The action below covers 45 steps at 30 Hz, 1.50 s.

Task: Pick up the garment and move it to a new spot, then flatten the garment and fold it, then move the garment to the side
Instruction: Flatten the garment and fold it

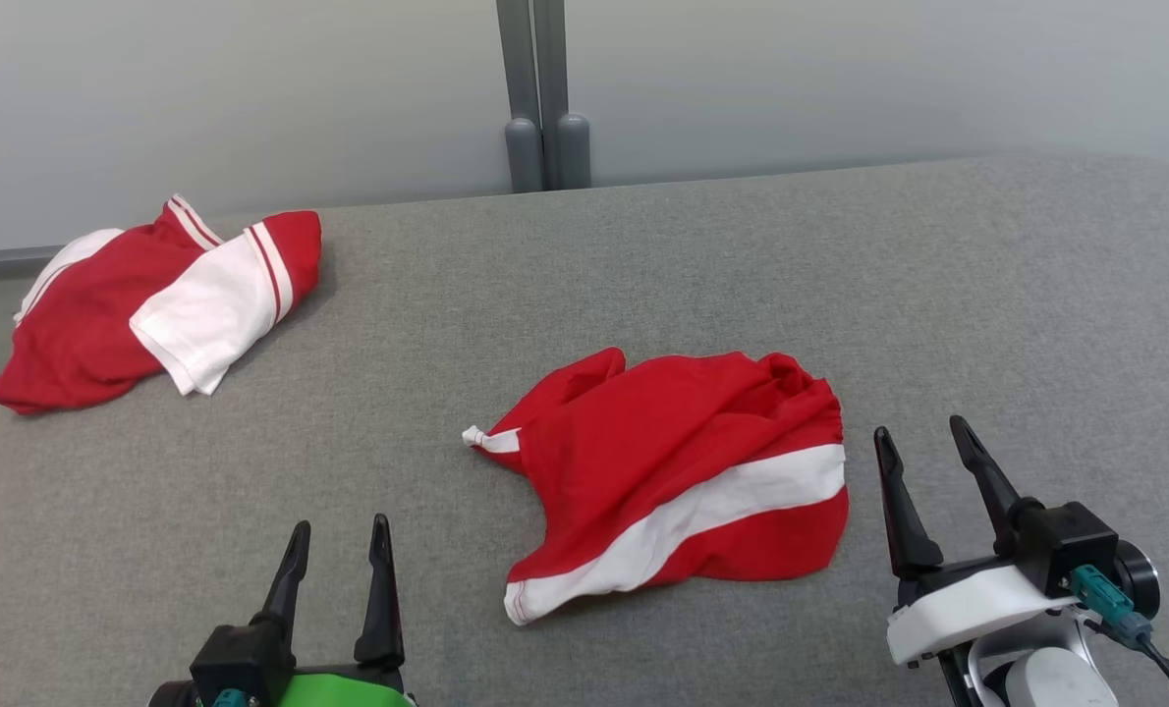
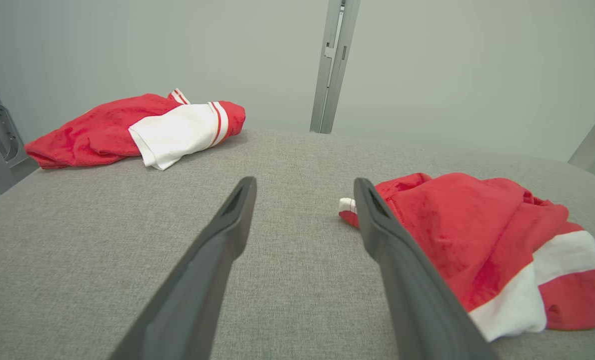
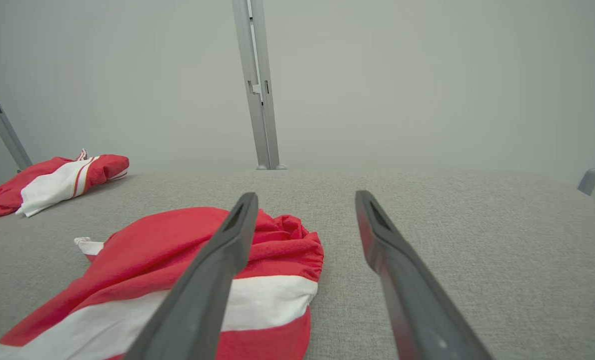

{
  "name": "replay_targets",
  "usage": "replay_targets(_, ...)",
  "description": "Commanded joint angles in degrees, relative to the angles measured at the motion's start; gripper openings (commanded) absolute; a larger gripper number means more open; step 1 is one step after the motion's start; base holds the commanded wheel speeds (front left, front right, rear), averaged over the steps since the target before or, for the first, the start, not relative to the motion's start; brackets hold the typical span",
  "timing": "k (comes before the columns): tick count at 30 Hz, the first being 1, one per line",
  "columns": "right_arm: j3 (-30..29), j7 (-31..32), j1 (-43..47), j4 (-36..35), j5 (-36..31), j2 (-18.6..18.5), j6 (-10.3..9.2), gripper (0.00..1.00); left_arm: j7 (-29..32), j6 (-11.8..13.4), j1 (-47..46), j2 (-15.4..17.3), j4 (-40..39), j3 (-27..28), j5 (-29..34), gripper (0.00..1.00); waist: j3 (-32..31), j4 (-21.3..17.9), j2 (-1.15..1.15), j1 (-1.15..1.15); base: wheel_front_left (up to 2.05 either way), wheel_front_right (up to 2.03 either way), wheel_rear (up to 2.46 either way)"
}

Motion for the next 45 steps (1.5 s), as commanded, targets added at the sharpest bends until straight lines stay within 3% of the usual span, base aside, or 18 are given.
replay_targets(1, -0.1, -0.2, 0.7, 0.2, -0.2, 0.1, -0.06, 1.00, 0.0, -0.2, 1.0, 0.2, 0.2, -0.1, -0.3, 1.00, -0.3, 0.2, 0.00, 0.00, 0.00, 0.00, 0.00)
replay_targets(15, 0.2, -0.2, 0.7, 0.7, -0.2, 0.3, -0.06, 1.00, 0.0, -0.3, 1.5, 0.2, 0.3, -1.1, 0.5, 1.00, -0.6, 0.5, 0.00, 0.00, 0.00, 0.00, 0.00)
replay_targets(20, 0.2, -0.2, 0.4, 0.3, 0.4, 0.3, -0.06, 1.00, 0.1, -1.8, 2.0, 0.2, 3.5, -3.9, 0.1, 1.00, -0.4, 0.2, 0.00, 0.00, 0.00, 0.00, 0.00)
replay_targets(27, 0.7, -0.2, -0.7, 0.3, 0.5, 0.3, -0.06, 1.00, 4.0, -3.9, -0.8, 0.2, 9.4, -8.8, -9.5, 1.00, 0.9, -1.0, 0.00, 0.00, 0.00, 0.00, 0.00)
replay_targets(41, 0.2, -0.2, -2.2, 0.2, 0.2, 0.3, -0.06, 1.00, 5.7, -2.4, -6.4, 0.2, 17.0, -14.4, -17.9, 1.00, 3.8, -4.4, 0.00, 0.00, 0.00, 0.00, 0.00)
replay_targets(45, 0.2, -0.2, -2.5, 0.3, 0.2, 0.3, -0.06, 1.00, 6.3, -2.1, -7.3, 0.2, 18.6, -15.3, -19.1, 0.67, 4.2, -5.0, 0.00, 0.00, 0.00, 0.00, 0.00)
